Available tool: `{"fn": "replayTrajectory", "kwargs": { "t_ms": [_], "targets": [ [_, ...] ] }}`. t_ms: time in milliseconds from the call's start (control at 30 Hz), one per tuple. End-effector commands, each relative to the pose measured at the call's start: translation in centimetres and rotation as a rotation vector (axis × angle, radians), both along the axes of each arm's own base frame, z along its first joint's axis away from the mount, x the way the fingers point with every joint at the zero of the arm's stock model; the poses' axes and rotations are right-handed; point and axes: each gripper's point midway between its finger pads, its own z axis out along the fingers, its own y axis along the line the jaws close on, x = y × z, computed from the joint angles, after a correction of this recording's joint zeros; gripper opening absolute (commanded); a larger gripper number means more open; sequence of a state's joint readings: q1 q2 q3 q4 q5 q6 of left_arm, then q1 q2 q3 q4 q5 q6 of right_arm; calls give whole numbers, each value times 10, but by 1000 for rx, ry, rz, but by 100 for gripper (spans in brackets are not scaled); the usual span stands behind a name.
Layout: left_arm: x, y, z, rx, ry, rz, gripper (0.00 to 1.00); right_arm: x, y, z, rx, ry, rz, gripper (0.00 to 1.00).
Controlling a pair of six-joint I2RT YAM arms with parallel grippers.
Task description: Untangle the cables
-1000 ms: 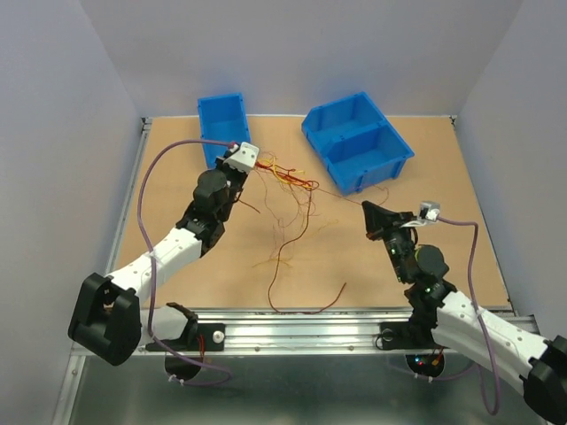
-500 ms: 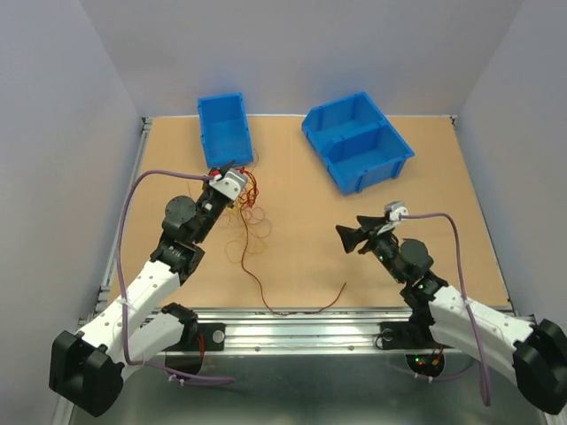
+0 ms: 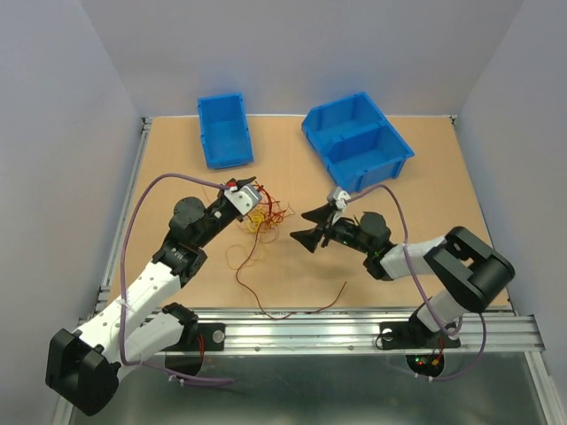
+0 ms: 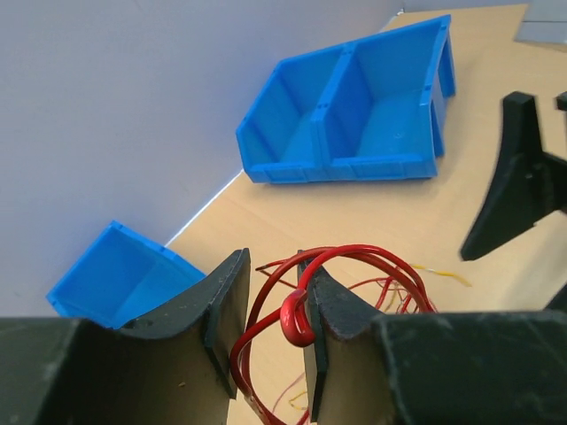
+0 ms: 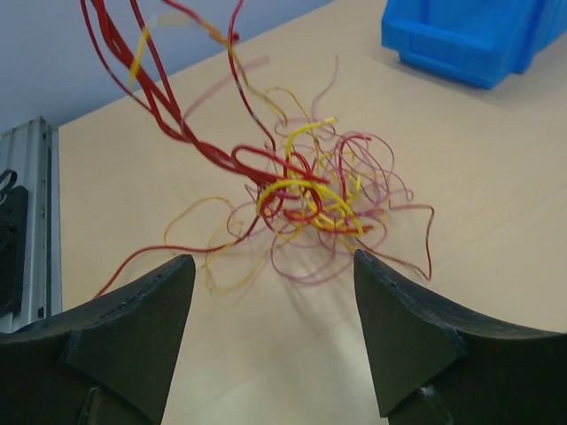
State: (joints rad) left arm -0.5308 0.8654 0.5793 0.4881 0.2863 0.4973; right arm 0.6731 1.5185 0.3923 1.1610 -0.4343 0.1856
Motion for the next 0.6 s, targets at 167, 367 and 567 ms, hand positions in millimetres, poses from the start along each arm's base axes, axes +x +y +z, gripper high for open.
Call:
{"fn": "replayTrajectory", "kwargs": {
  "t_ms": [167,367,567],
  "targets": [
    [-22,-9,36,-53,-75,-86,39,26,58,51,152,-170,45,76],
    [-33,-6,51,-88,-91,-104,37,45,75,34,142,-134,19,53],
    [-53,1,80,-181,-104,-126,34,52,78,27,141,-109,-6,37]
  ]
}}
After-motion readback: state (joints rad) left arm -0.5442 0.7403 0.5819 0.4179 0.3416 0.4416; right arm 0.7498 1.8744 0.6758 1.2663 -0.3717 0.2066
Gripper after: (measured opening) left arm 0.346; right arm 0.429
